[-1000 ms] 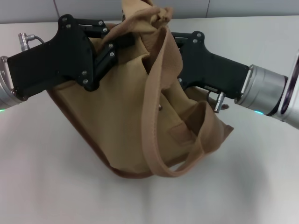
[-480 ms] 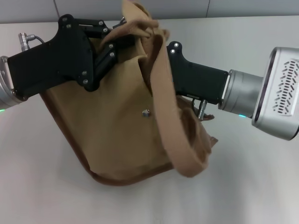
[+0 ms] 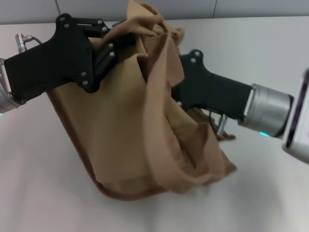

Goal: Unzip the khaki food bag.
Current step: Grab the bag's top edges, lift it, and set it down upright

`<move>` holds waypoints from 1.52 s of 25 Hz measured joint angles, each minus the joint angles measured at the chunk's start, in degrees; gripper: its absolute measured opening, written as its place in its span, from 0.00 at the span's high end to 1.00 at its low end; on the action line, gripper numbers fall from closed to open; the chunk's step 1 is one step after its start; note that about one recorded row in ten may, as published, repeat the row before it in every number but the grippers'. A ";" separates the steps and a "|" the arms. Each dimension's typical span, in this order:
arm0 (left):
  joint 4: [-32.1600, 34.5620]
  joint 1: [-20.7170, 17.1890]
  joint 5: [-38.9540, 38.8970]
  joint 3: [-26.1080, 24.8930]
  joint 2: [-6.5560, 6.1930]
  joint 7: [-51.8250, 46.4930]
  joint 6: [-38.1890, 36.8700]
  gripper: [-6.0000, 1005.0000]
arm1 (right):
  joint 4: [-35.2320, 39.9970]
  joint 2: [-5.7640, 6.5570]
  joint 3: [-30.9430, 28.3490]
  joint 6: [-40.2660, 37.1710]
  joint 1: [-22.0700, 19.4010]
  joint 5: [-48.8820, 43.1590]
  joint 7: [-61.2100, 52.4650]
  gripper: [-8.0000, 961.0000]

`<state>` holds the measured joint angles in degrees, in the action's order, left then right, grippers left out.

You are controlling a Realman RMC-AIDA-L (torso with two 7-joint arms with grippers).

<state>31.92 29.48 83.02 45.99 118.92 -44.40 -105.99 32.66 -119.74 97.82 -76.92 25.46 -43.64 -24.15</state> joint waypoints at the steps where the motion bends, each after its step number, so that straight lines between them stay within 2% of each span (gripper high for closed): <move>1: -0.13 -0.02 -0.20 -0.01 0.01 0.02 0.12 0.92 | -0.02 0.09 -0.02 -0.81 -0.73 -0.07 0.09 0.99; 4: -0.98 -0.11 -1.41 0.06 -0.01 0.54 0.43 0.92 | -0.26 0.31 -0.16 -3.10 -3.64 -0.46 0.63 0.99; 13: -1.34 0.01 -2.05 0.06 -0.09 0.63 0.96 0.92 | -2.39 0.60 -0.86 -7.37 -7.64 -2.02 1.09 0.99; 24: -1.58 0.36 -3.34 0.09 -0.01 0.63 2.26 0.92 | -5.18 0.68 -13.46 -18.41 -15.33 -15.90 0.08 0.96; 34: -1.60 0.67 -3.41 -0.05 -0.06 0.63 2.57 0.92 | -9.63 0.83 -24.88 -24.34 -18.95 -26.05 0.02 0.94; 38: -1.60 0.67 -3.42 -0.07 -0.09 0.63 2.59 0.92 | -12.03 0.63 -29.14 -25.43 -19.20 -26.08 0.16 0.93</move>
<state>30.32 30.15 79.60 45.93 118.84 -43.77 -103.40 20.63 -119.12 68.68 -102.36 6.26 -69.72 -24.00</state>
